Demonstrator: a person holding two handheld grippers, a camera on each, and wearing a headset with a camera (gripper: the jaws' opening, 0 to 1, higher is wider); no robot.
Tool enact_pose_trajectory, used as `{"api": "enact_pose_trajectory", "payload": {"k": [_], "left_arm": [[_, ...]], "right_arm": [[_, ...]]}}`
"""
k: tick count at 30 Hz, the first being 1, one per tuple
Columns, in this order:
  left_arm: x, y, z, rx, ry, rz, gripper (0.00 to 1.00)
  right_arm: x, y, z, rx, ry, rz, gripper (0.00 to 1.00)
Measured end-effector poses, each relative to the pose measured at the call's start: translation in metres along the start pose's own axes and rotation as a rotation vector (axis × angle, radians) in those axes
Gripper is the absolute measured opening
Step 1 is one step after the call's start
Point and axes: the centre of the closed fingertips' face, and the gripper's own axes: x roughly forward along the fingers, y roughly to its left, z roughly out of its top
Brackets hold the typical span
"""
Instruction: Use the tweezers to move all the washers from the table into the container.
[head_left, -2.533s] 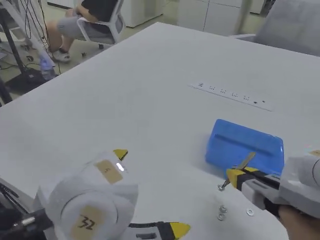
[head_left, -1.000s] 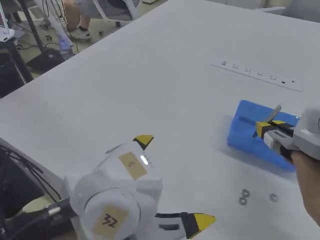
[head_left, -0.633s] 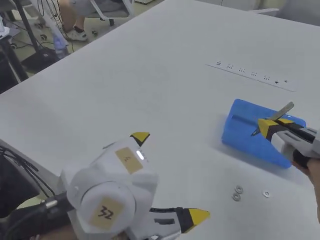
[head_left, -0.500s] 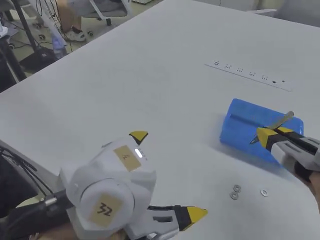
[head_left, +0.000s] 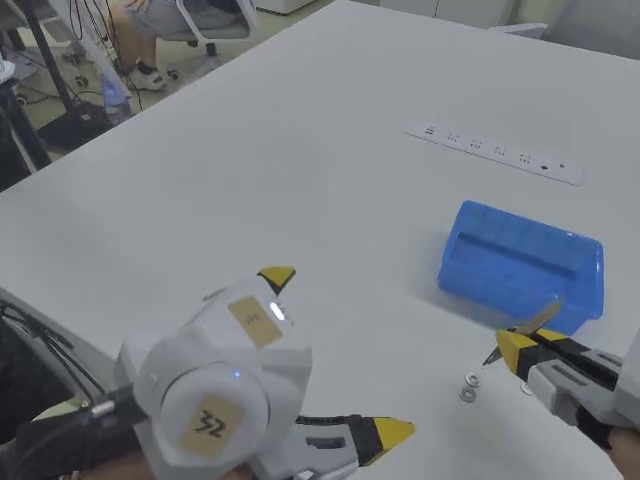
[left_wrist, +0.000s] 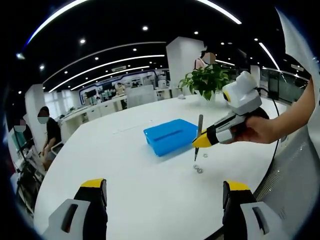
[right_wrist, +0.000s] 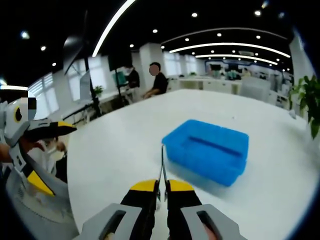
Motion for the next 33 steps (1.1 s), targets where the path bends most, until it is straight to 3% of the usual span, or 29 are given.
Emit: {"api": "enact_pose_trajectory", "payload": {"k": [24,33], "left_arm": [[0.0000,0.0001,-0.0019,0.002,0.011,0.004,0.98],[-0.0002,-0.0001,-0.0026,0.005,0.014,0.004,0.98]], "right_arm": [[0.0037,0.0015,-0.0089,0.000,0.018,0.010,0.04],[0.0037,0.0071,-0.0095,-0.083,0.042,0.015,0.03]]}}
